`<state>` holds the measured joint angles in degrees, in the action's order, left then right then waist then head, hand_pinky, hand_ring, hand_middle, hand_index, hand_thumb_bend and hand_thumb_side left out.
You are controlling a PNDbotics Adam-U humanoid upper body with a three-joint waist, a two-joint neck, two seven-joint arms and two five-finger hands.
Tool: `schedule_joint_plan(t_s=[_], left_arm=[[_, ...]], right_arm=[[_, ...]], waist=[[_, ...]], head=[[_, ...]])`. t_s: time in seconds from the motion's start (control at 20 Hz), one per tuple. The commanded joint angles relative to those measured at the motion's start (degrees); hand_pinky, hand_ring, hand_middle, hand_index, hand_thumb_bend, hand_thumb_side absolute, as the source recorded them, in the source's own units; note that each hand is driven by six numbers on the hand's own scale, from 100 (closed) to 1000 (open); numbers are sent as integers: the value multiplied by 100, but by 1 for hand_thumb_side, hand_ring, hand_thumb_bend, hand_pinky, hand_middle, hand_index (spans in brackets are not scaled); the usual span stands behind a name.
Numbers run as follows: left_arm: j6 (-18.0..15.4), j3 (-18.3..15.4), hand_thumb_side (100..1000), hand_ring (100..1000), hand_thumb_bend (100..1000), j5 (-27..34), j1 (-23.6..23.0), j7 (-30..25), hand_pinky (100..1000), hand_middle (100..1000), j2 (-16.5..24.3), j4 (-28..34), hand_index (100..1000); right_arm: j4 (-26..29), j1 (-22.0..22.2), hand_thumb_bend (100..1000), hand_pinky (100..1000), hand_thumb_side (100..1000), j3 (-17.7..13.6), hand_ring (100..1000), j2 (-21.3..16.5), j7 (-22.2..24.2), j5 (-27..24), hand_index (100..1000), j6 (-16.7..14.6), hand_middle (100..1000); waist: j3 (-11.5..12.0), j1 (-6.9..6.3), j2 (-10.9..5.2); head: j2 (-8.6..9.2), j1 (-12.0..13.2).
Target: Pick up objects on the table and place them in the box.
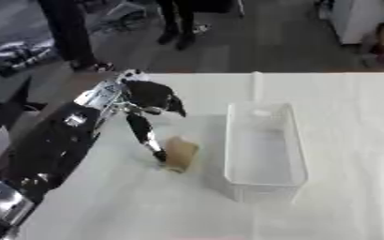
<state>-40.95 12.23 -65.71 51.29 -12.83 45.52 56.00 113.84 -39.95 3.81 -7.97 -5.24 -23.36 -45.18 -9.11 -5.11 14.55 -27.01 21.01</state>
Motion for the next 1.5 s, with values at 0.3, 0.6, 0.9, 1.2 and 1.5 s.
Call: schedule_joint_plan(t_s=[0.3,0.6,0.9,1.2,1.5], left_arm=[[93,-130,1000,803,996,-217,55,111,944,811,197,109,925],[126,-161,1000,803,1000,-345,8,229,945,811,198,110,926],[144,-186,1000,803,1000,-426,-35,275,944,813,186,70,927],[124,-181,1000,804,1000,-472,-40,261,945,814,185,32,928],[115,-160,1000,801,1000,-533,-36,159,945,812,154,-20,929]], right_arm=[[75,-231,137,100,981,54,100,103,117,-121,423,-27,154],[75,-330,120,100,977,54,102,168,156,-179,423,-69,153],[75,-399,115,100,981,37,103,193,158,-222,422,-90,153],[75,-415,113,100,983,20,103,192,159,-237,422,-102,153],[75,-397,115,100,984,7,103,155,155,-229,421,-107,153]], waist=[[-94,-124,10],[-159,-203,86],[-186,-216,149],[-173,-200,170],[-110,-165,149]], head=[[-234,324],[-285,359],[-199,284],[-165,253],[-167,236]])
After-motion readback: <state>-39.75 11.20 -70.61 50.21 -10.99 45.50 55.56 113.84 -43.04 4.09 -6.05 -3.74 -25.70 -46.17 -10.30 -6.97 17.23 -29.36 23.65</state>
